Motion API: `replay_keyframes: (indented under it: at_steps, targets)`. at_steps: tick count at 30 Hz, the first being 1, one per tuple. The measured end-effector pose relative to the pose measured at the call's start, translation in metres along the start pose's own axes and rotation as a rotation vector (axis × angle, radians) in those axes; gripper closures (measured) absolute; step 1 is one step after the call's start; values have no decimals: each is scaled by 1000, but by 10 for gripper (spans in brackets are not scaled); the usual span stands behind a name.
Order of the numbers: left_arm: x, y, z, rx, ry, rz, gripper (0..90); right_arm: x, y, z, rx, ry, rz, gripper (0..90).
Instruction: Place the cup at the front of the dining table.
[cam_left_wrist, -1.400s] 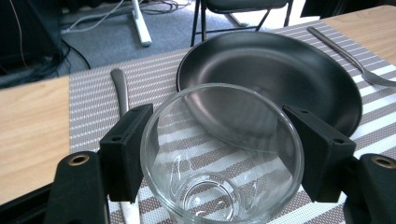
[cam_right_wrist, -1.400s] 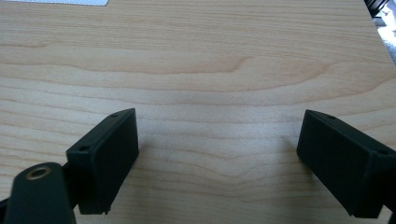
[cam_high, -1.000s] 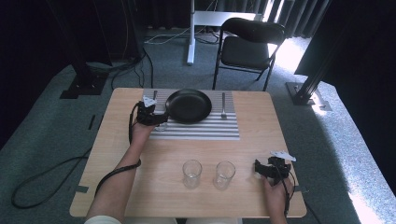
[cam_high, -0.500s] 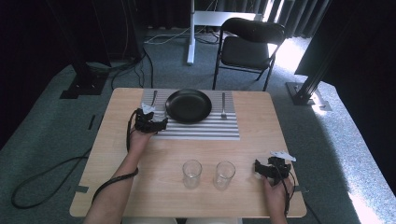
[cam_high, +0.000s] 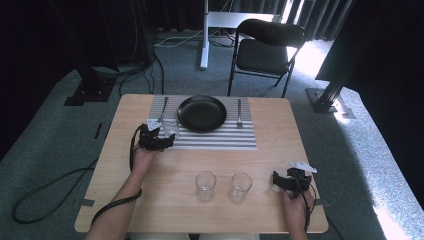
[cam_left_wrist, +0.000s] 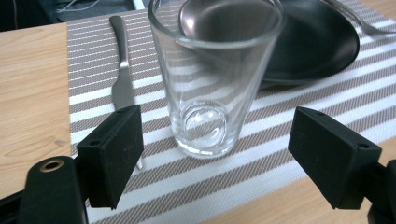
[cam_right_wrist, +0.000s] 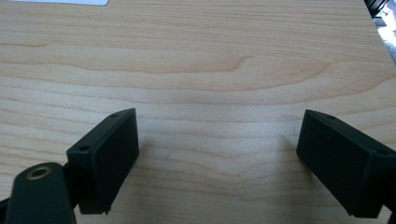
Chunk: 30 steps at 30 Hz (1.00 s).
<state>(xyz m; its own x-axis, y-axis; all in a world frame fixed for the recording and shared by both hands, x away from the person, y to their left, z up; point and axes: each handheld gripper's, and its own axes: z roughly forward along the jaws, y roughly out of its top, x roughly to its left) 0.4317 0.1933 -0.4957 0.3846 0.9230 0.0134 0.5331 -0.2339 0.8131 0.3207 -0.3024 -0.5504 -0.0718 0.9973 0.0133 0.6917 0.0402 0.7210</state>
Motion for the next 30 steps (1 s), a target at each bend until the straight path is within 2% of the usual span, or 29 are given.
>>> replay_keyframes:
  at_steps: [6,15,23,27,30]
  targets:
    - [2,-5,-16,-5,-3,-7,188,0,0,0,0,0,-1,123]
    - [4,-16,-29,-2,-13,-3,188,0,0,0,0,0,0,123]
    - [8,-29,-41,-8,-15,-28,188,0,0,0,0,0,-1,123]
    - [9,-34,-44,2,-13,-23,189,0,0,0,0,0,-1,123]
    - [10,-38,-48,6,-17,-36,189,0,0,0,0,0,-1,123]
